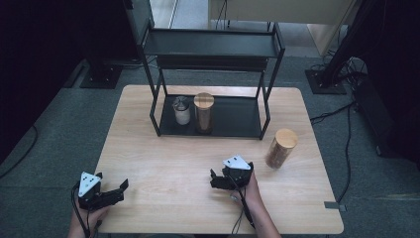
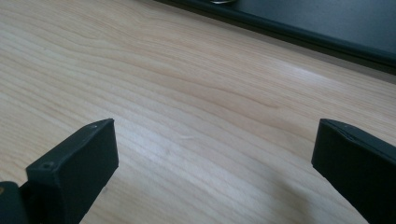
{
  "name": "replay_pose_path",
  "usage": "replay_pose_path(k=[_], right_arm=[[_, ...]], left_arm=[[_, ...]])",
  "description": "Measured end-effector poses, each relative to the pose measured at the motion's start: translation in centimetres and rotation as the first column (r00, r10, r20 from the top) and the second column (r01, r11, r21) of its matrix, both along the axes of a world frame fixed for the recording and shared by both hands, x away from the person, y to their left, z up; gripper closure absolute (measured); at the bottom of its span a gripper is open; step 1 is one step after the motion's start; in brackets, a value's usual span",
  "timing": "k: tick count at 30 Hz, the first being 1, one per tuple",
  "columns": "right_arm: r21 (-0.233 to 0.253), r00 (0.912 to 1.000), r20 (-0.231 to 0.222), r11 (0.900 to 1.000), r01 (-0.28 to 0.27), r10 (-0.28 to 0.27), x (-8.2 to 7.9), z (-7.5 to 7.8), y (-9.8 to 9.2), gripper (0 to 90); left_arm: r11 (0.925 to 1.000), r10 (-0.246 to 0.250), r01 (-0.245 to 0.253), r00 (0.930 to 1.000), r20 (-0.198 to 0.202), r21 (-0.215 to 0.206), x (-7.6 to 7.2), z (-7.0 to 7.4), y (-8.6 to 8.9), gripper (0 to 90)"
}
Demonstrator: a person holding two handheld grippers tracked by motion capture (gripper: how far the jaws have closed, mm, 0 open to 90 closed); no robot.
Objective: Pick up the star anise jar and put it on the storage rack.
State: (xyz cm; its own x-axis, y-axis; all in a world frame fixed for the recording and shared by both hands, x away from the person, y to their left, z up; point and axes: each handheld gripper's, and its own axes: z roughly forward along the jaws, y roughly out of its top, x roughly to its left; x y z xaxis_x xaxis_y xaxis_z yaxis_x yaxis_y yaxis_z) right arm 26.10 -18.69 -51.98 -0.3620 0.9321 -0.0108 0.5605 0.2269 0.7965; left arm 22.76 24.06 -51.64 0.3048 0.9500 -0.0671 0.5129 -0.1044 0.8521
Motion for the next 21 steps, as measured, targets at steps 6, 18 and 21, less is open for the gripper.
replay_pose_path(k=[6, 18, 21], right_arm=[[-0.003, 1.0, 0.001, 1.0, 0.005, -0.005, -1.0, 0.0, -1.1, 0.3], [-0.018, 0.9999, 0.007, 1.0, 0.015, -0.015, -2.5, 0.0, -3.4, 0.3], [-0.023, 0.9997, 0.008, 0.999, 0.025, -0.024, -2.9, 0.0, -4.1, 0.2]], left_arm=[[1.0, 0.002, -0.002, 1.0, 0.0, 0.001, 0.0, 0.0, 0.0, 0.1], [1.0, 0.004, -0.004, 1.0, -0.001, 0.002, 0.0, 0.0, 0.0, 0.1], [1.0, 0.006, -0.006, 1.0, -0.001, 0.001, 0.0, 0.0, 0.0, 0.0]])
